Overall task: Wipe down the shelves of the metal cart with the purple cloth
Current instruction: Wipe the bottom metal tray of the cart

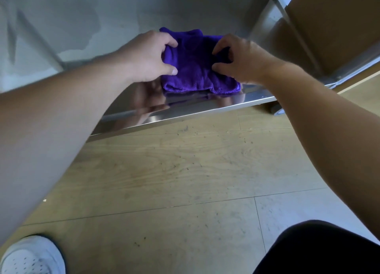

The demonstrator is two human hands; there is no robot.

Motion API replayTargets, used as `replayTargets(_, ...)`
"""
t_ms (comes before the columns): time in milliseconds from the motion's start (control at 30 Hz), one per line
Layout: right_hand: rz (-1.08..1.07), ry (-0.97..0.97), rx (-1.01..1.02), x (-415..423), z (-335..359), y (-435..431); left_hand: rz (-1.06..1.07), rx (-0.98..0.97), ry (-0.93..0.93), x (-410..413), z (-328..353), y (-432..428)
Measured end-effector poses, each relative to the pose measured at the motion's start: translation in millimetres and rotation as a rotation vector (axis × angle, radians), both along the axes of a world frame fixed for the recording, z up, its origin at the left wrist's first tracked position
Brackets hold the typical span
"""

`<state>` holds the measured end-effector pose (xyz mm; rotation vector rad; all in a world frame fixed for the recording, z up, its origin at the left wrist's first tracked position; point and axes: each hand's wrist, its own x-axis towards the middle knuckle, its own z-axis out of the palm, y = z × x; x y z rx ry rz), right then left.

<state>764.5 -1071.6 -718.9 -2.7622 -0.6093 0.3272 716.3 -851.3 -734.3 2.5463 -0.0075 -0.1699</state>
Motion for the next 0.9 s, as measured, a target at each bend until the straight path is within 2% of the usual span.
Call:
replayTargets(167, -0.081, 0.035, 0.082, 3.4, 1.1, -3.7, 0.033, -0.044, -0.004, 3.0, -0.7, -0.6)
replayTargets(333, -0.066, 0.115, 0.35, 0.1, 0.6, -10.1, 0.126, -0.049, -0.329, -4.6, 3.5, 2.3)
replayTargets(467, -0.108, -0.043, 0.404, 4.4, 7.0, -11.1, 0.141, -0.016, -0.544, -2.7, 15.0, 12.5)
replayTargets(600, -0.093, -0.265, 0.293, 12.2, 6.1, -9.2, 0.128, 0.052, -0.627, 3.3, 21.6, 17.4)
replayTargets(667, -0.073, -0.337, 0.256, 14.8, 3.3, -8.8, 0.115, 0.06, -0.64, 1.1, 19.7, 20.5)
replayTargets(767, -0.039, -0.36, 0.182, 10.8, -3.9, -5.8, -0.022, 0.034, -0.556, -9.7, 7.6, 22.1)
replayTargets(900, -0.031, -0.214, 0.359, -1.0, -7.9, 4.0, -0.048, -0.038, -0.454, -24.0, -6.3, 16.2)
